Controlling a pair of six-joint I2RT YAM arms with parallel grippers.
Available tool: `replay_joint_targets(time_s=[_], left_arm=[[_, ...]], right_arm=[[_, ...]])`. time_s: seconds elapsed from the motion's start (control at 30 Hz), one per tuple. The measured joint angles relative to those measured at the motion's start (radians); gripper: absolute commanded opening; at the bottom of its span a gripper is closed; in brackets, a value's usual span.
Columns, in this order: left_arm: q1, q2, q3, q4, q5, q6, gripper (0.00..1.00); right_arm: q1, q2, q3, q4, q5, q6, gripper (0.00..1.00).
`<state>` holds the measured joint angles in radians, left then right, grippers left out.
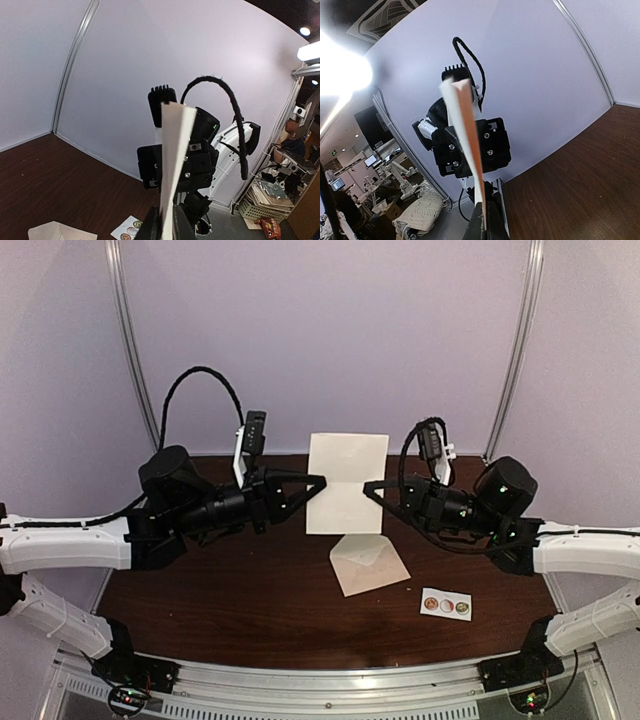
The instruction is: Place the letter into the envelope and seal it
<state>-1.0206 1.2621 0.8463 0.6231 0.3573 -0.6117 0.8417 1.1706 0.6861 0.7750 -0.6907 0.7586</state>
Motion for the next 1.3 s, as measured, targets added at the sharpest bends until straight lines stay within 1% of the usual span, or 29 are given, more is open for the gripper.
replay_joint_targets(time_s=[0.03, 0.13, 0.27, 0.43, 0.53, 0.67, 0.77, 0.83, 1.03, 1.17, 1.3], left_arm=[[0.0, 0.0, 0.0, -0.003, 0.0, 0.001, 0.27], [0.004, -0.006, 0.0, -0.024, -0.009, 0.001, 0.35], [0.031, -0.044, 0.0, -0.082, -0.036, -0.016, 0.41], [0.101, -0.103, 0.0, -0.125, -0.055, -0.089, 0.48], [0.137, -0.107, 0.001, -0.133, -0.054, -0.137, 0.52], [0.158, -0.073, 0.039, -0.207, -0.035, -0.172, 0.56], [0.159, -0.009, 0.101, -0.256, 0.016, -0.172, 0.6], [0.159, 0.045, 0.143, -0.284, 0.073, -0.172, 0.62], [0.142, 0.17, 0.205, -0.341, 0.273, -0.153, 0.68], [0.113, 0.204, 0.217, -0.38, 0.365, -0.128, 0.7], [0.104, 0.205, 0.217, -0.396, 0.409, -0.115, 0.73]], right_arm=[[0.0, -0.002, 0.0, -0.01, 0.002, -0.01, 0.0], [0.0, -0.021, 0.008, -0.092, 0.017, -0.068, 0.0], [0.0, -0.069, 0.045, -0.256, 0.035, -0.182, 0.0], [0.0, -0.14, 0.089, -0.43, 0.036, -0.31, 0.0], [0.0, -0.158, 0.109, -0.509, 0.018, -0.37, 0.0], [0.0, -0.155, 0.128, -0.593, -0.017, -0.426, 0.0], [0.0, -0.147, 0.145, -0.638, -0.032, -0.456, 0.0], [0.0, -0.138, 0.158, -0.657, -0.037, -0.47, 0.0], [0.0, -0.111, 0.177, -0.678, -0.038, -0.49, 0.0], [0.0, -0.092, 0.191, -0.695, -0.035, -0.498, 0.0], [0.0, -0.075, 0.203, -0.707, -0.035, -0.503, 0.0]])
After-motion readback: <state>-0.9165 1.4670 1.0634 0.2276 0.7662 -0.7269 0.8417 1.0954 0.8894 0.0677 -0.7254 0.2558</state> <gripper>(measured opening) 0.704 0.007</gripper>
